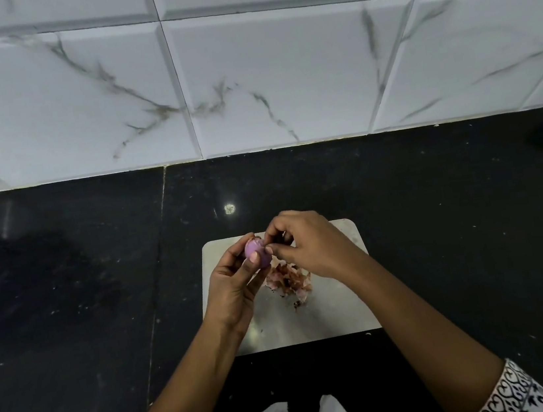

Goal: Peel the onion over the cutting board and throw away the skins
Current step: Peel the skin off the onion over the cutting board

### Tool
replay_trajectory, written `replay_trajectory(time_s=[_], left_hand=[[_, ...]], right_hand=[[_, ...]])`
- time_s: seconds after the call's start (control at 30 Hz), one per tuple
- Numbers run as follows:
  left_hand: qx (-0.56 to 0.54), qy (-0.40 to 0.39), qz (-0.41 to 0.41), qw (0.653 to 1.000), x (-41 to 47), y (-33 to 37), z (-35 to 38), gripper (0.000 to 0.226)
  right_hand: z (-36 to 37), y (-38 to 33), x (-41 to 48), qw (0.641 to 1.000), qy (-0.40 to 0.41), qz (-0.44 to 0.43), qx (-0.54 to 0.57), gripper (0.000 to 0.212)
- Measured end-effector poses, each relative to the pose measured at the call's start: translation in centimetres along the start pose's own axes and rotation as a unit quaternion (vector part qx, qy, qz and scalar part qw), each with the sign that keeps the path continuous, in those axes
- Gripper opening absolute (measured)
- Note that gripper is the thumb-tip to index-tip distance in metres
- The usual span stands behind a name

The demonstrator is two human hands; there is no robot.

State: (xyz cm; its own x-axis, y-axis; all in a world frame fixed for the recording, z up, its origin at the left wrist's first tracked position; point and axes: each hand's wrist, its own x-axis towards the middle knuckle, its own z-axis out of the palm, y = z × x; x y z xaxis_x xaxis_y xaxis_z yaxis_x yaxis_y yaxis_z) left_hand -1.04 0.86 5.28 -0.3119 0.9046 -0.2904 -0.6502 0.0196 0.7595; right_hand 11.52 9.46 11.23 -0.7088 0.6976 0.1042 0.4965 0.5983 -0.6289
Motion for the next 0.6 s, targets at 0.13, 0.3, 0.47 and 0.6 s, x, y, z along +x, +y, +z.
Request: replay_trajectory(time_s=[0.13,0.3,0.47,0.6], left_hand=[[0.012,-0.002,-0.015,1.0,-0.3,0.0,0.3,0.076],[0.039,0.005,-0.044,0.998,-0.7,-0.5,1.0,0.031],[0.044,0.007,-0.089,0.995,-0.9,-0.3,1.6,0.027],[0.008,0.021,-0.129,0.991,-0.9,0.0,1.8,0.029]], right_hand=[[-0.2,0.1,-0.2,0.999,-0.026,-0.033,0.021,0.009],[0.1,0.7,-0.9,0.997,-0.015,-0.061,0.036,0.007],[0.0,1.4,-1.5,0.996,-0.003,-0.083,0.038,0.007],[-0.3,1.8,-2.0,0.993,-0.016,-0.09,0.068,0.004]])
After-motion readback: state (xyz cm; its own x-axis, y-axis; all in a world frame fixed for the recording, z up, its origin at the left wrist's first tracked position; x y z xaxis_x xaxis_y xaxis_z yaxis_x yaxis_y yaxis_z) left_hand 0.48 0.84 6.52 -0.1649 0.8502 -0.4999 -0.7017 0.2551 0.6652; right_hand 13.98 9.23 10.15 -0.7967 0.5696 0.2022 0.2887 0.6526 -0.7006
